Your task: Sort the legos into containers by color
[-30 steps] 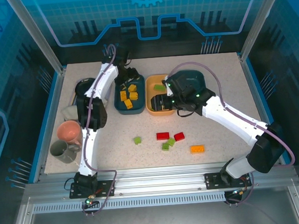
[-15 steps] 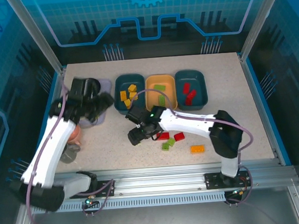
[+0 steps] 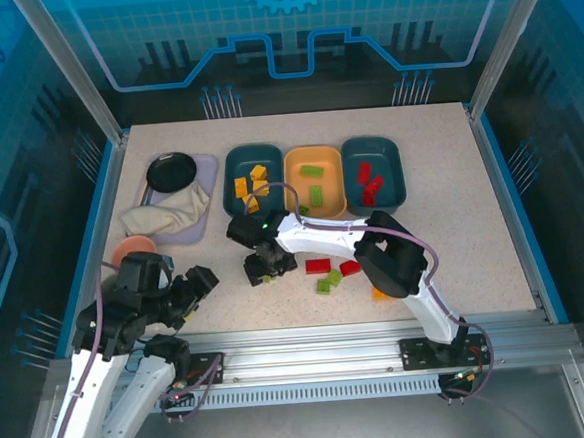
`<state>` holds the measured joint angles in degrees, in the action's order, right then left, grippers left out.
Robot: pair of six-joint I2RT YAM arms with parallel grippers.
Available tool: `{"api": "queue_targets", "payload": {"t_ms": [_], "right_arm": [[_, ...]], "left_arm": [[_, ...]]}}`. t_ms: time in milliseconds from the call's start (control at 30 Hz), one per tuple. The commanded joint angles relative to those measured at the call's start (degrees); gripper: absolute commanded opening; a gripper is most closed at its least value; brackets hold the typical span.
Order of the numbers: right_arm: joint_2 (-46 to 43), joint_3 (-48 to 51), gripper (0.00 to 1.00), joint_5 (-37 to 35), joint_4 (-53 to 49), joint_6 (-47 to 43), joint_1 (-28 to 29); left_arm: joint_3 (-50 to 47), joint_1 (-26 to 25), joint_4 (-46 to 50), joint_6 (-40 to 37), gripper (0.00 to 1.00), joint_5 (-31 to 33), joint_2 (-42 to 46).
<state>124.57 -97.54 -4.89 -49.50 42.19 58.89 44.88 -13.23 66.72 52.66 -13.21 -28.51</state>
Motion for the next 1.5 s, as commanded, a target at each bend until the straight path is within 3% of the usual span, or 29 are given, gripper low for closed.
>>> {"api": "queue_targets", "payload": {"t_ms": [0, 300, 433, 567, 733, 967, 1200, 1333, 1467], "right_arm": [[2.2, -3.3, 0.64, -1.4, -4.3, 1.3, 0.6], [2.8, -5.0, 0.37, -2.2, -4.7, 1.4, 0.5], [-1.1, -6.0, 0.35, -5.8, -6.7, 0.1, -0.1], [-7.4, -6.3, 0.36, -9.4, -8.2, -2.0, -4.1], [-9.5, -6.8, 0.36, -9.4, -7.2, -5.2, -13.2], [2.5, -20.4, 0.36, -4.1, -9.3, -7.9, -23.5], [17.1, -38.0, 0.39, -0.2, -15.0, -6.8, -27.6], [19.7, -39.9, 0.47, 1.8, -14.8, -6.1, -28.5], [20.2, -40.9, 0.62, 2.7, -15.6, -6.4, -28.8]], "left_arm": [[-0.9, 0.2, 1.9, 1.2, 0.79, -3.1, 0.9], [-1.5, 0.3, 0.4, 0.8, 0.78, -4.4, 0.7], [-1.7, 0.2, -4.3, 0.8, 0.78, -6.8, -0.5], [-0.5, 0.1, -11.9, 0.3, 0.78, -9.5, -5.1], [0.8, 0.1, -22.6, 0.0, 0.78, -10.8, -14.1], [5.6, -1.2, -31.6, -0.6, 0.78, -10.0, -27.6], [10.4, -5.0, -34.2, -1.1, 0.78, -7.2, -36.4], [11.5, -7.2, -34.6, -0.6, 0.78, -6.0, -38.6], [11.8, -8.4, -33.9, -0.5, 0.78, -5.2, -39.3]]}}
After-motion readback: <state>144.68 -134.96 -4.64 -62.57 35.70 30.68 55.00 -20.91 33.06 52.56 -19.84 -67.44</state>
